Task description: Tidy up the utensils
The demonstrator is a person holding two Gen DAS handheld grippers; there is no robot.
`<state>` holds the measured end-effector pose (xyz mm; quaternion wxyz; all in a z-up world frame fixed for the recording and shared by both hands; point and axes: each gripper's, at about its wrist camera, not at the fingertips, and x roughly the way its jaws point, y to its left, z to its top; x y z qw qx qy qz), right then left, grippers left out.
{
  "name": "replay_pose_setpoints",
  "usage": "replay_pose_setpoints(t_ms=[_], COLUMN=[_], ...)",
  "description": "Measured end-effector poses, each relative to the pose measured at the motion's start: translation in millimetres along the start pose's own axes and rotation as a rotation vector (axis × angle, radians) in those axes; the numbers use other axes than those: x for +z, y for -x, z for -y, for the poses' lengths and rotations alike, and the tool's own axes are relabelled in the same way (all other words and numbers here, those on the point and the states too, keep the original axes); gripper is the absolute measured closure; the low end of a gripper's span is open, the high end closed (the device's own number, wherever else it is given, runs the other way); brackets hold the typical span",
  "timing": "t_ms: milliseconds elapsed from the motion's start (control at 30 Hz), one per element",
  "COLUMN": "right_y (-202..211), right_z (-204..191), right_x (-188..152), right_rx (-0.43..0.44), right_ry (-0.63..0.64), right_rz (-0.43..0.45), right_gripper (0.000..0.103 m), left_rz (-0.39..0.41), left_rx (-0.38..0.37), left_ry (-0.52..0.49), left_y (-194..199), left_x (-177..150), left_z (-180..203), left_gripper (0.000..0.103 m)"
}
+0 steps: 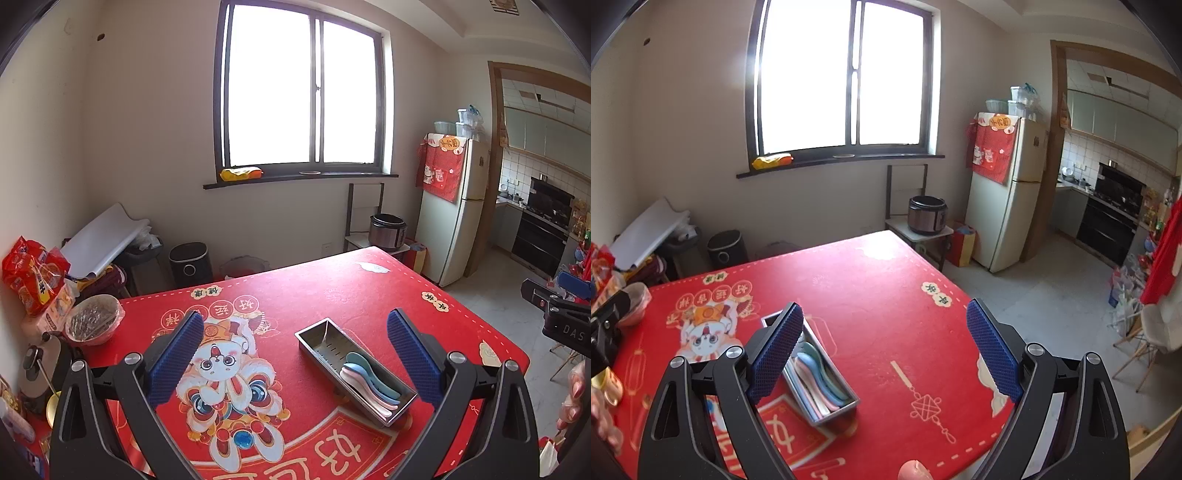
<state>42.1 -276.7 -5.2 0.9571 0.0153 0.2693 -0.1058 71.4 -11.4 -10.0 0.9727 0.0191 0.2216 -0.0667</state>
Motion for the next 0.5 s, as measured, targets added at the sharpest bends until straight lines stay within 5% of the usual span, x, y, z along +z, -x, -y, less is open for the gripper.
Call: replay_pose_setpoints(t_ms=[500], right_y=[-6.4], right_z=[3.6], right_x=[0.8], right_rx=[0.0], right_ry=[-0.013], right_rz=[-0.016], right_gripper=[0.016], left_rz=[-0.009], left_rx=[-0.004], left_ry=[-0.001], left_y=[-4.5], left_x=[0.8], left_z=[3.7], left_gripper=[0.006])
